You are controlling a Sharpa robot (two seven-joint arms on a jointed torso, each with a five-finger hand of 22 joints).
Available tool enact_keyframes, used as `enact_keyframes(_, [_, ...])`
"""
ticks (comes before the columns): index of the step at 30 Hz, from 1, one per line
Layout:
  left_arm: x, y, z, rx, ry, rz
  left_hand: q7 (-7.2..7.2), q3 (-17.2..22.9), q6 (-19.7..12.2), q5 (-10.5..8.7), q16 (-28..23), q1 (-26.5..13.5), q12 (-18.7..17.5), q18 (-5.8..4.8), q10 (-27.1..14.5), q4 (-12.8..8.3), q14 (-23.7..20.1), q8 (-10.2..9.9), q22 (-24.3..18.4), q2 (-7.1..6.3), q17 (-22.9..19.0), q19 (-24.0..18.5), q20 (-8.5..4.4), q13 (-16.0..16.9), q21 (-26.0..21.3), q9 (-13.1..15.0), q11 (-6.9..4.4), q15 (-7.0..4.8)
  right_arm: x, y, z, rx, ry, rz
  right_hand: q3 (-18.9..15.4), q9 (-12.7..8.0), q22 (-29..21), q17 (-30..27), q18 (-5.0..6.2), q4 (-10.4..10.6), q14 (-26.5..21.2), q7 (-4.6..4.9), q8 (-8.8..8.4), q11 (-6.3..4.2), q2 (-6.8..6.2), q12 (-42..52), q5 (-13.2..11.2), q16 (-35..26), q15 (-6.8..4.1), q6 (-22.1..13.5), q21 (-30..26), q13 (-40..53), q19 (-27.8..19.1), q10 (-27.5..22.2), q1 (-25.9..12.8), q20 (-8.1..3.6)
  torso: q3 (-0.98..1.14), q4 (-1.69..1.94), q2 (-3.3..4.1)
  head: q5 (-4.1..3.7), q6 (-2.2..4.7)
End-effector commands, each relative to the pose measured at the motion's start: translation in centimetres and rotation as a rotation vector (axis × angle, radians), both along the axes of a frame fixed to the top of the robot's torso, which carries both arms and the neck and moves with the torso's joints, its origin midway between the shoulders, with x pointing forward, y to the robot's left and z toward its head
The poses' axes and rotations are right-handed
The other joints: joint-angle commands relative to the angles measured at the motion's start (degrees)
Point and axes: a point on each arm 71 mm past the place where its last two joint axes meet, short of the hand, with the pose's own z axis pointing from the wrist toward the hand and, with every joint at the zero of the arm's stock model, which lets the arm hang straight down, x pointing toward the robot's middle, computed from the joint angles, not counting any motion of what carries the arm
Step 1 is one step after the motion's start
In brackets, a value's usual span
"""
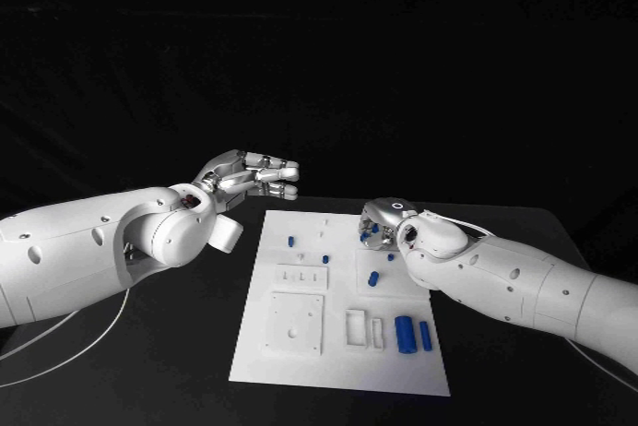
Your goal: Assemble the parts on the task board
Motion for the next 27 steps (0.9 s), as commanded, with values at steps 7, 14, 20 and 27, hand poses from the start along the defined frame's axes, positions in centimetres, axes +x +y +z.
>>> enact_keyframes(7, [0.0,-0.2,0.2,-0.007,-0.009,-0.018,0.03,0.3,-0.4,-0.19,-0.1,-0.2,-0.2,-0.12,-0.4,0.1,-0.3,-0.2,0.0,-0.03,-0.1,0.1,0.42,0.0,-0.4,0.1,0.08,-0.02,-0.4,0.3,0.3,0.018,-0.047,0.006,-0.6,1.1,2.7,0.4,-0.96,-1.4,0.2,-0.31,0.03,-0.57,2.08,0.4,-0.5,-0.9,-0.8,1.1,0.6,0.2,-0.4,1.5,0.1,-0.92,0.01,0.03,-0.07,0.49,0.05])
enact_keyframes(14, [0.0,-0.1,0.2,-0.006,-0.01,-0.015,0.03,0.3,-0.4,-0.19,-0.1,-0.2,-0.2,-0.12,-0.4,0.1,-0.3,-0.2,0.0,-0.03,-0.1,0.1,0.42,0.0,-0.4,0.1,0.08,-0.02,-0.8,0.7,1.0,0.038,-0.077,0.009,-0.5,1.1,3.7,0.7,-1.02,-1.4,0.2,-0.39,0.01,-0.64,1.91,0.4,-0.5,-1.1,-0.86,1.3,0.3,0.2,-0.3,1.7,0.0,-1.0,0.0,-0.07,-0.2,0.6,0.41])
enact_keyframes(20, [0.1,-0.1,0.2,-0.006,-0.01,-0.014,0.03,0.3,-0.4,-0.19,-0.1,-0.2,-0.2,-0.12,-0.4,0.1,-0.3,-0.2,0.0,-0.03,-0.1,0.1,0.42,0.0,-0.4,0.1,0.08,-0.02,-0.8,1.5,1.8,0.052,-0.1,0.014,-0.4,1.0,4.2,0.9,-1.01,-1.3,0.3,-0.38,0.02,-0.63,1.87,0.4,-0.5,-1.1,-0.85,1.3,0.0,0.2,-0.2,1.7,0.1,-1.0,-0.01,0.01,-0.06,0.4,0.89])
enact_keyframes(27, [0.0,-0.5,0.2,-0.007,-0.009,-0.024,0.01,0.3,-0.3,-0.18,-0.1,-0.1,-0.2,-0.12,-0.4,0.1,-0.3,-0.2,0.0,0.0,-0.1,0.1,0.42,0.0,-0.4,0.1,0.07,-0.02,-0.4,2.6,2.3,0.074,-0.127,0.014,-0.1,1.0,4.8,1.0,-0.98,-1.3,0.3,-0.39,0.02,-0.61,1.71,0.4,-0.5,-1.2,-0.88,1.3,-0.3,0.2,-0.1,1.7,0.0,-1.01,0.03,0.24,0.21,0.26,1.2])
